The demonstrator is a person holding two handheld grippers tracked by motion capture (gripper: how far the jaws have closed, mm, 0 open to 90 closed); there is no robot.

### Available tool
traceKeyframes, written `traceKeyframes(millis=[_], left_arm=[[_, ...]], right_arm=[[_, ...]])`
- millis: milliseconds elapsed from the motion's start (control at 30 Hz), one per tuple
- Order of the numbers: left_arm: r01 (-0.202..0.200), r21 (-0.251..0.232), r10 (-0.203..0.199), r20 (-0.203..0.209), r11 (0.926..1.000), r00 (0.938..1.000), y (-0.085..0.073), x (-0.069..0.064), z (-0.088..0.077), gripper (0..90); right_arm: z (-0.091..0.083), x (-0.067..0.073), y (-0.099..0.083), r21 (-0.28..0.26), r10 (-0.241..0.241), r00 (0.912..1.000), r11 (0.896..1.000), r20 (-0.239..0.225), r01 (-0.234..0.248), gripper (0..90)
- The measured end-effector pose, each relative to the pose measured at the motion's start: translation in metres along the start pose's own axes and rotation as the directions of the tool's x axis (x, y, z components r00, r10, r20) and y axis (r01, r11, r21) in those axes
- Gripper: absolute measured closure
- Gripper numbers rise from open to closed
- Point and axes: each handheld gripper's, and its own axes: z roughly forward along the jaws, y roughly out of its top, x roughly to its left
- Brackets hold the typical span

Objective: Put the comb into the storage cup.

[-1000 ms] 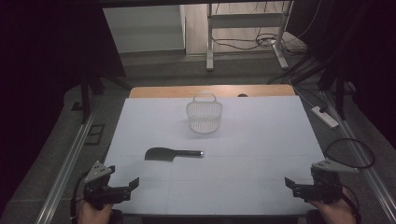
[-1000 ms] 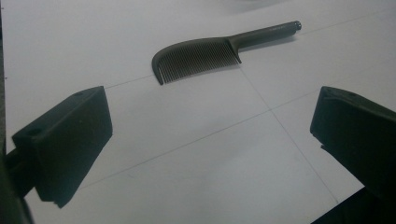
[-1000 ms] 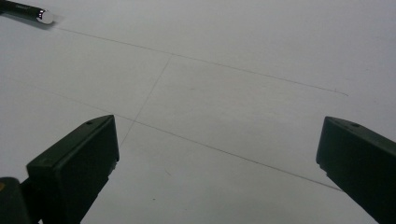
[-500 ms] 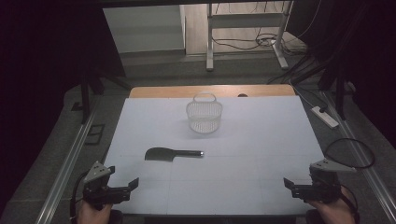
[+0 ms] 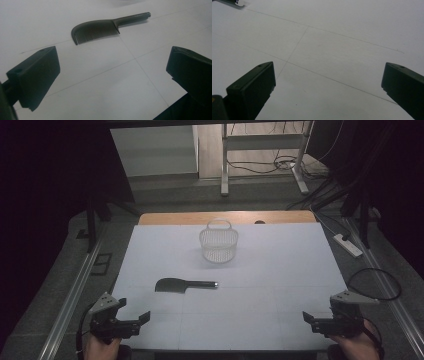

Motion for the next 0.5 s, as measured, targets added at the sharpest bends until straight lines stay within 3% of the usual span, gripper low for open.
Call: traceKeyframes(millis=[300,500], left_arm=[[-0.036,0.030,0.036,0.010,0.9989,0.9993,0.007,-0.005,0.007,0.0],[-0.047,0.045,0.044,0.049,0.9979,0.9978,0.011,-0.003,0.012,0.0]], right_arm=[[0.000,-0.001,0.000,-0.001,0.004,1.0000,1.000,-0.005,-0.004,0.0],[0.000,-0.001,0.000,-0.001,0.003,1.0000,1.000,-0.006,-0.003,0.0]])
